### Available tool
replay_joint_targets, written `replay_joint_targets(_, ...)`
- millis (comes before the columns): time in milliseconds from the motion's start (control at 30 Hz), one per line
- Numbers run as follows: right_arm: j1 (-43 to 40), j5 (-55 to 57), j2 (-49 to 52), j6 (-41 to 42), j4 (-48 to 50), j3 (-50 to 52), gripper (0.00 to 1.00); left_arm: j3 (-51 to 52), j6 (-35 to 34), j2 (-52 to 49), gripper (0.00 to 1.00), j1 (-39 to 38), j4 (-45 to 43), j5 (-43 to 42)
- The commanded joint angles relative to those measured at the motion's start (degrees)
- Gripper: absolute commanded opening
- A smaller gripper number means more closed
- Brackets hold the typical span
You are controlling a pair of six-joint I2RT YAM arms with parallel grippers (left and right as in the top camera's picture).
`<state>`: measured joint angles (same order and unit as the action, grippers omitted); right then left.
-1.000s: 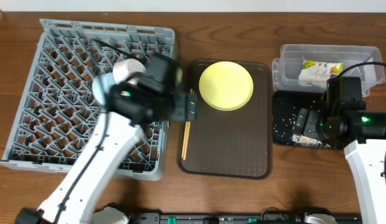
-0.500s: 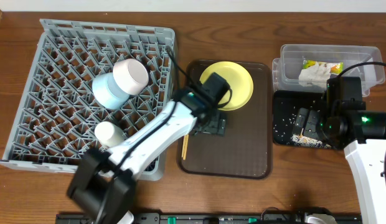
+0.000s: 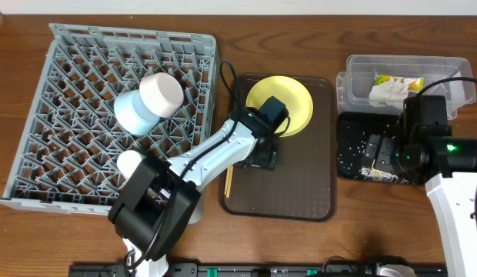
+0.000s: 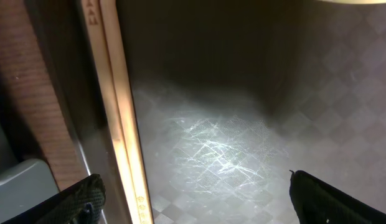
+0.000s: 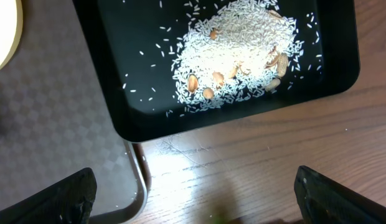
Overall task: Sort waste into correct bins and load items into the dishwasher
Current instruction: 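Close the left gripper on the chopsticks and lift them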
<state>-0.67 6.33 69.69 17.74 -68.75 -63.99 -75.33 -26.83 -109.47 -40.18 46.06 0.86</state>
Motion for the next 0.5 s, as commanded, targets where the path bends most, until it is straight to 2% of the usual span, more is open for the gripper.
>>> replay_joint_targets(0, -0.87, 0.72, -0.15, -0.2, -0.33, -0.85, 0.99, 0.44, -0.31, -0.28, 0.95, 0.24, 0.02, 1.97)
replay_joint_targets(467, -0.87, 0.7, -0.15, -0.17, -0.68, -0.85, 0.99, 3.23, -0.33, -0.61, 0.95, 0.24, -3.61, 0.66)
